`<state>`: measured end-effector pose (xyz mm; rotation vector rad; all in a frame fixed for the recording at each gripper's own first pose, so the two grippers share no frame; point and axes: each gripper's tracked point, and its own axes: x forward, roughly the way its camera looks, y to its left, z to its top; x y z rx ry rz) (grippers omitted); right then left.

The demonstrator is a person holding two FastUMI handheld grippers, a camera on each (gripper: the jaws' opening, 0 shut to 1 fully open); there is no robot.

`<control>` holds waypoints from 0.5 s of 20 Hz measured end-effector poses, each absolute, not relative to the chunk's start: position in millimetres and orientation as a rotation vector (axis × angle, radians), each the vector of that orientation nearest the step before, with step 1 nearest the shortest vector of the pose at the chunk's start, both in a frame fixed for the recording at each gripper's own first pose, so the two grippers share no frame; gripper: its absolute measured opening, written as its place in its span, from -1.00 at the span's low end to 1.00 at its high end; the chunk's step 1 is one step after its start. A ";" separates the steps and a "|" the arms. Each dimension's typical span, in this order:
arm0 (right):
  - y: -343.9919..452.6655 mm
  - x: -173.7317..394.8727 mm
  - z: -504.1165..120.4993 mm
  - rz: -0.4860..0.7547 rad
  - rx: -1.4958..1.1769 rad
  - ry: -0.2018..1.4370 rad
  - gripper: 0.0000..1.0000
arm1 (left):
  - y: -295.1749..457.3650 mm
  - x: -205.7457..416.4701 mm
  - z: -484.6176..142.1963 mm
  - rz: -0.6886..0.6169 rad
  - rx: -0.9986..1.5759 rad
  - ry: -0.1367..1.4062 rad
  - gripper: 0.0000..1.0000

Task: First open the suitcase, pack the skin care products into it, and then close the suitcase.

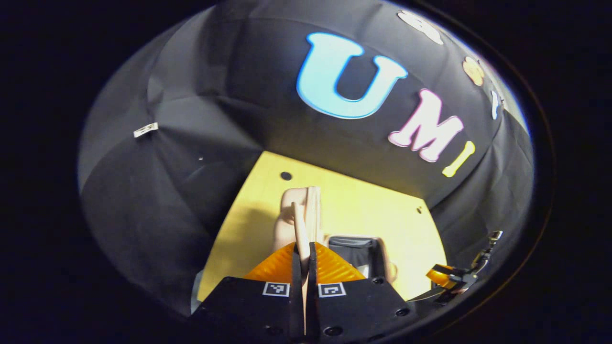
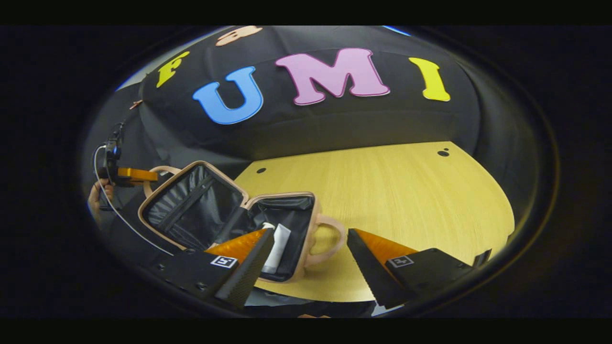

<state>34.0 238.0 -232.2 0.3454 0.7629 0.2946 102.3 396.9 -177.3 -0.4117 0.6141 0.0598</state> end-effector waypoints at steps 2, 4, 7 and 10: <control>221.6 36.3 -230.4 0.262 0.357 0.751 0.95 | 359.0 108.8 -161.8 -0.019 -0.455 0.592 -0.85; 206.7 36.0 -225.2 0.238 0.367 0.732 0.95 | 317.9 113.9 -151.5 -0.100 -0.470 0.587 -0.85; 184.1 28.7 -221.3 0.207 0.378 0.725 0.94 | 249.9 130.6 -153.2 -0.209 -0.453 0.588 -0.86; 158.2 18.9 -217.2 0.168 0.373 0.724 0.95 | 166.5 145.3 -181.1 -0.345 -0.467 0.641 -0.84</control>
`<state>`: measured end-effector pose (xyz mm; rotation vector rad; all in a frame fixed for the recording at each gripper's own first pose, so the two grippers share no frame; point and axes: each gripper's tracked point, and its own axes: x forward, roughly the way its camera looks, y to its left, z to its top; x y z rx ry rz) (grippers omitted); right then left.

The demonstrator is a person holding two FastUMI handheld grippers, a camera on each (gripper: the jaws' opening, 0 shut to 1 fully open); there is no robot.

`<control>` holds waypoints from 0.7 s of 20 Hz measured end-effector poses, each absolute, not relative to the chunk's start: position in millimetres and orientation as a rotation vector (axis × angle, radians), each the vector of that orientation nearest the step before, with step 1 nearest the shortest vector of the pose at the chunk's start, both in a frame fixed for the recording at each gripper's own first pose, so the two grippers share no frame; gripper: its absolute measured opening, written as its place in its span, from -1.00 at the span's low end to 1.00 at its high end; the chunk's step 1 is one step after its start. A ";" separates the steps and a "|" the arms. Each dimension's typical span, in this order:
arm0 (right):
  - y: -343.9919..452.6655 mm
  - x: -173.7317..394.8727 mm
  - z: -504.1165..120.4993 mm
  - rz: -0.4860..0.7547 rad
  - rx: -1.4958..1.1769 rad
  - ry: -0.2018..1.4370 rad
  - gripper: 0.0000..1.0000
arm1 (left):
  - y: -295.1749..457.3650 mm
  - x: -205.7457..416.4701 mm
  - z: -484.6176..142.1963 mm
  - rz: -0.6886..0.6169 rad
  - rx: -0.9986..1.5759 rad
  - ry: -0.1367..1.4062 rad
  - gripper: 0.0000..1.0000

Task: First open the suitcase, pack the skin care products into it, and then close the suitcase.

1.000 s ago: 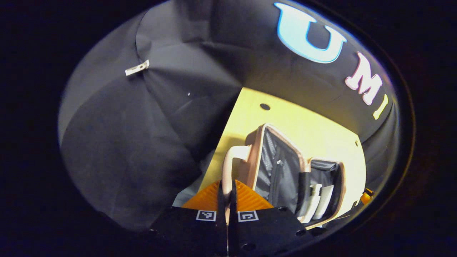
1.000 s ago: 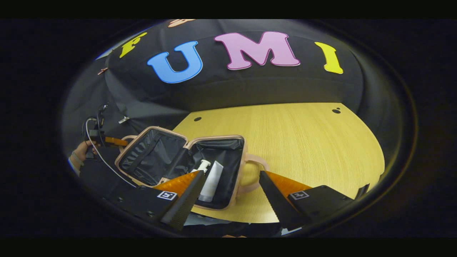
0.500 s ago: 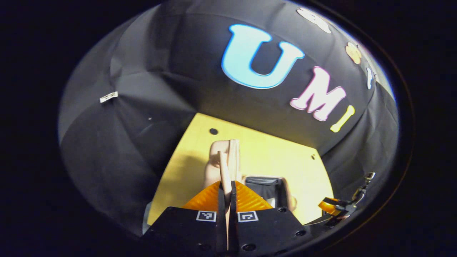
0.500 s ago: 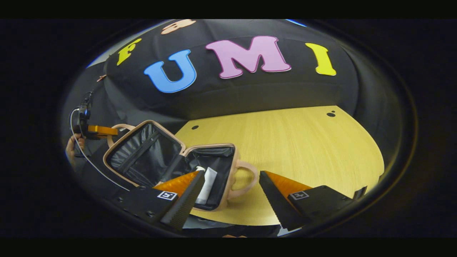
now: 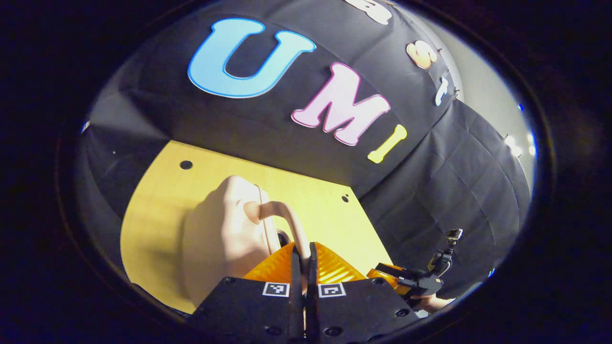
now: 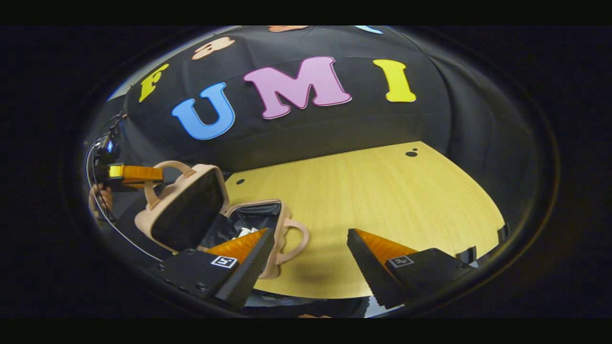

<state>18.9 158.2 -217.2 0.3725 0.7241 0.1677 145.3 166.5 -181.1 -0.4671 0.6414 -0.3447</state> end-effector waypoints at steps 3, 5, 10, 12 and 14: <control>128.1 10.7 -212.1 0.113 0.373 0.719 0.95 | 103.2 158.6 -242.6 -0.403 -0.412 0.726 -0.84; 104.8 1.4 -208.4 0.067 0.379 0.711 0.95 | 67.9 163.2 -286.6 -0.425 -0.356 0.796 -0.84; 64.0 -24.2 -193.2 -0.011 0.351 0.705 0.95 | 26.4 157.9 -368.3 -0.413 -0.245 0.956 -0.84; 54.7 -28.5 -184.3 -0.021 0.340 0.689 0.95 | 24.3 160.6 -366.3 -0.430 -0.189 0.941 -0.84; 48.7 -28.6 -181.2 -0.008 0.310 0.678 0.95 | 19.8 157.6 -374.5 -0.425 -0.096 0.935 -0.79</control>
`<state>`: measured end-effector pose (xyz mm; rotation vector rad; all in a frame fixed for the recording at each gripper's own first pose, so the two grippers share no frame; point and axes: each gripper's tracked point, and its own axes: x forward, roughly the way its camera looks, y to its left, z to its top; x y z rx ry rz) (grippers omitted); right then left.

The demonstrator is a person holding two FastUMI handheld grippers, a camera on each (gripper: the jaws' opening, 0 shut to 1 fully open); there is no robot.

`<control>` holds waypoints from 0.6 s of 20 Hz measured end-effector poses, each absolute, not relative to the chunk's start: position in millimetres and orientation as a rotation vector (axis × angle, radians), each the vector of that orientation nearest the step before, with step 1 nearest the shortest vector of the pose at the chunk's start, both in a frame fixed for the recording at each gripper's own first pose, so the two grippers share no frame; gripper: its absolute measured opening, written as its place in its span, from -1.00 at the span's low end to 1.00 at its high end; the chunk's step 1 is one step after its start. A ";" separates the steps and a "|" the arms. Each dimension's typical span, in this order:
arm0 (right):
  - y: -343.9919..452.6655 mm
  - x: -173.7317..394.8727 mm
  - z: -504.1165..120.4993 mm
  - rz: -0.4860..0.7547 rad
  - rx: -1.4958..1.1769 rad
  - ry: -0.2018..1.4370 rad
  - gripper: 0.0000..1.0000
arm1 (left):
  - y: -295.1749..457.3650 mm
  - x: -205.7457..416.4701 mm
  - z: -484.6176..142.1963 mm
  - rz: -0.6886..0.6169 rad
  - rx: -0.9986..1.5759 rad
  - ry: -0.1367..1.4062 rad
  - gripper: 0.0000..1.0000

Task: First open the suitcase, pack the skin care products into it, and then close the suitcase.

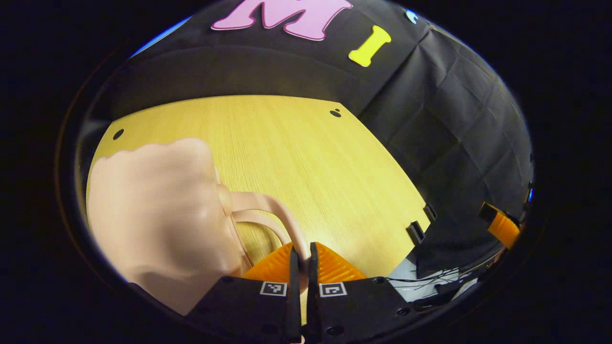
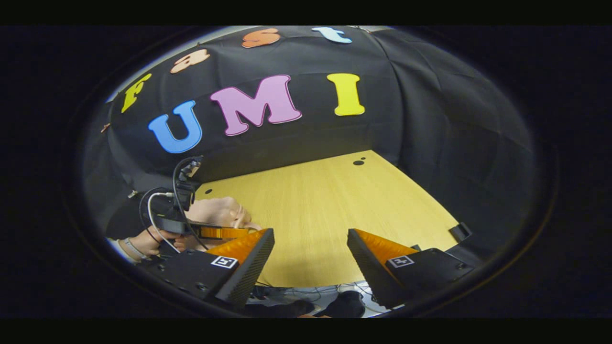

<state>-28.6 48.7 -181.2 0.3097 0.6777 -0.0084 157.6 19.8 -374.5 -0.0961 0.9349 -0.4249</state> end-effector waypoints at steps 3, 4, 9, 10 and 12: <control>48.8 -24.1 -177.1 0.069 0.284 0.651 0.94 | 13.7 157.2 -384.9 -0.364 0.037 0.910 -0.60; 47.2 -21.5 -176.7 0.102 0.278 0.642 0.94 | 11.4 159.1 -380.5 -0.355 0.057 0.888 -0.40; 15.3 -9.8 -173.2 0.253 0.272 0.603 0.95 | 11.2 172.2 -337.3 -0.189 0.134 0.761 0.75; 7.0 -7.2 -172.0 0.265 0.257 0.591 0.94 | 10.1 172.3 -325.6 -0.153 0.136 0.724 0.84; -20.1 1.0 -153.9 0.266 0.173 0.505 0.94 | 2.0 168.0 -284.3 -0.076 0.115 0.600 1.00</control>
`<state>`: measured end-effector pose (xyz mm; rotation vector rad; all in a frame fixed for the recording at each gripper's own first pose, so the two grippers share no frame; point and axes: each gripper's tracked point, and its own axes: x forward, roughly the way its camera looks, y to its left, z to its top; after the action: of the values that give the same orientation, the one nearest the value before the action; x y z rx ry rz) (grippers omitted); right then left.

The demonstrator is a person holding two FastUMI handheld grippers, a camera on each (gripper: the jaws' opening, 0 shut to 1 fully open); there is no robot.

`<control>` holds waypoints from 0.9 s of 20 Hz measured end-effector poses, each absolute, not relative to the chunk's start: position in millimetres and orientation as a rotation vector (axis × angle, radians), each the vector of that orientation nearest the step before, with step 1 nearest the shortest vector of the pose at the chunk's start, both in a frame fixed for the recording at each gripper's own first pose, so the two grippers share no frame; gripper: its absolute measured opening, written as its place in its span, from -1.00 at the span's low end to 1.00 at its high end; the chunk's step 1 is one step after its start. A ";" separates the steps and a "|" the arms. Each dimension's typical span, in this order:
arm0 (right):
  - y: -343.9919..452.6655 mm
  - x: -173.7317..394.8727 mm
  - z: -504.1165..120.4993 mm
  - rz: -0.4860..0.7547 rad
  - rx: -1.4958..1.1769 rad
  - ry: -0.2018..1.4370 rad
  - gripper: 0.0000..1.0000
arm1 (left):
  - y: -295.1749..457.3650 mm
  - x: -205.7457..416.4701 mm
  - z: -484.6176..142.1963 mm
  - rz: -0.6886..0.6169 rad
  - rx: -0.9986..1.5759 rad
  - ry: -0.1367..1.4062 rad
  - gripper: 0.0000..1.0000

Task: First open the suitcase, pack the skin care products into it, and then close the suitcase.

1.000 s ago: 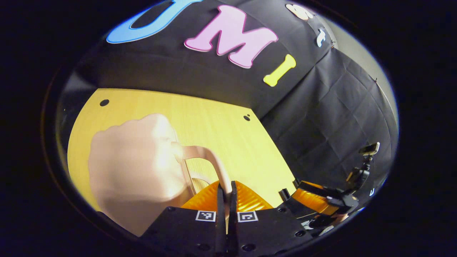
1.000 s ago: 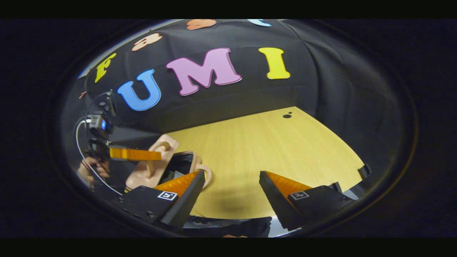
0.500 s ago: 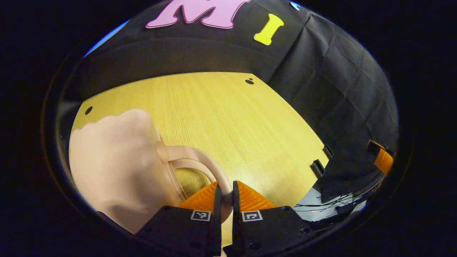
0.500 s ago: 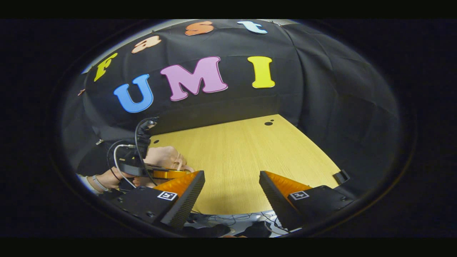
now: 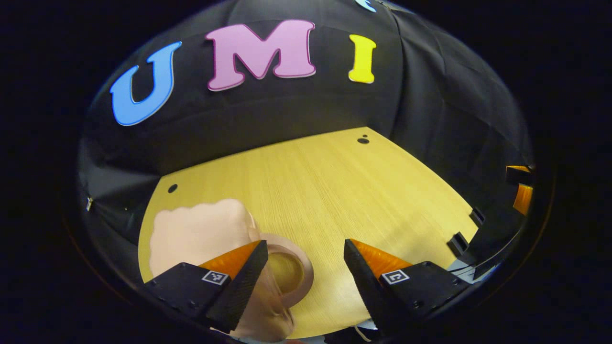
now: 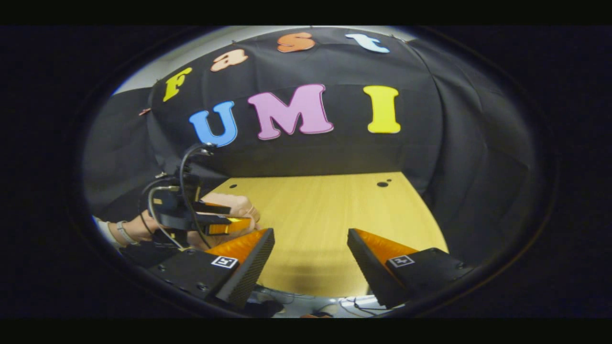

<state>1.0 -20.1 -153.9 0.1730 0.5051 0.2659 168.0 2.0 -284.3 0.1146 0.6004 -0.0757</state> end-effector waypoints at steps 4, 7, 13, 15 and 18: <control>-41.7 15.1 -90.2 0.261 0.079 0.274 0.94 | -14.2 136.1 -182.0 0.069 0.060 0.310 1.00; -41.1 26.4 -38.9 0.214 0.044 0.120 0.94 | -20.5 96.6 -104.8 0.119 0.116 0.150 0.98; -17.3 41.7 15.9 0.191 0.056 0.004 0.90 | -4.1 56.2 -39.7 0.158 0.054 0.019 0.97; -11.8 45.5 27.1 0.183 0.039 -0.016 0.94 | 2.3 62.7 -22.0 0.153 0.066 -0.009 0.98; -4.3 45.6 38.6 0.165 0.025 -0.039 0.94 | 11.6 68.2 -10.6 0.149 0.020 -0.020 0.98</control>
<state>45.6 -4.3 38.6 0.0248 -0.0387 0.1653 68.2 11.6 -10.6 0.0197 -0.0196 0.1487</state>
